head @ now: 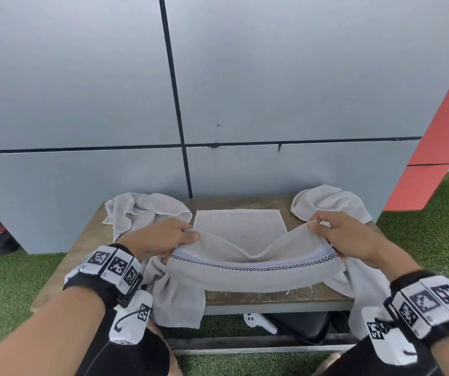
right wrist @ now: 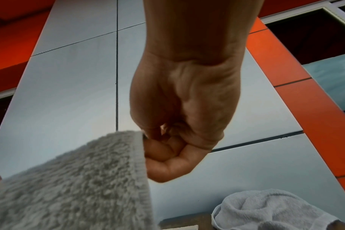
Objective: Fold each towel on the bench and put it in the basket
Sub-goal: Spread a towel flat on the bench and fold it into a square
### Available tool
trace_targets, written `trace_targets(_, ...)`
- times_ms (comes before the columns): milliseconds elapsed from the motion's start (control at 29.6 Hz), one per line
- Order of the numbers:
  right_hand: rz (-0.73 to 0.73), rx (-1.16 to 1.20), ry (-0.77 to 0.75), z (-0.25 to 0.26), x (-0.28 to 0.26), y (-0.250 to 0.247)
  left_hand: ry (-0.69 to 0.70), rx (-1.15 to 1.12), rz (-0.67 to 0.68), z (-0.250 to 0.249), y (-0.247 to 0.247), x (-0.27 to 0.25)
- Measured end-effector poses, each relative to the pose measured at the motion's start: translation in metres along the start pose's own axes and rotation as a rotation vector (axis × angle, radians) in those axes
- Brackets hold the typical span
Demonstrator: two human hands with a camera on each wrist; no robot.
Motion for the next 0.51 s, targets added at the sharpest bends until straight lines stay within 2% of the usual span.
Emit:
trace_targets(135,-0.141,0.04,0.012,-0.005,0.016,-0.004,0.06,0.04,-0.232,-0.004,-0.013,0.02)
trace_targets(236,-0.223,0.131,0.043,-0.009,0.035,-0.006,0.06,-0.015,-0.344,-0.003,-0.02,0.036)
trace_targets(371,-0.273,0.092,0.037,-0.011,0.065,-0.002,0.048,0.01,-0.432,-0.002,-0.024,0.06)
trace_targets(506,-0.261,0.055,0.048,-0.022,0.103,0.009,0.004,0.003,-0.457,0.011,-0.029,0.093)
Point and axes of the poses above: each hand's wrist, its own x-axis towards the middle knuckle, its own y-axis out of the palm, z = x × y, the point moved 7 cm from there along x, towards the middle knuckle, and after that the axes turned 3 degrees about -z, right-handed, at the moved point
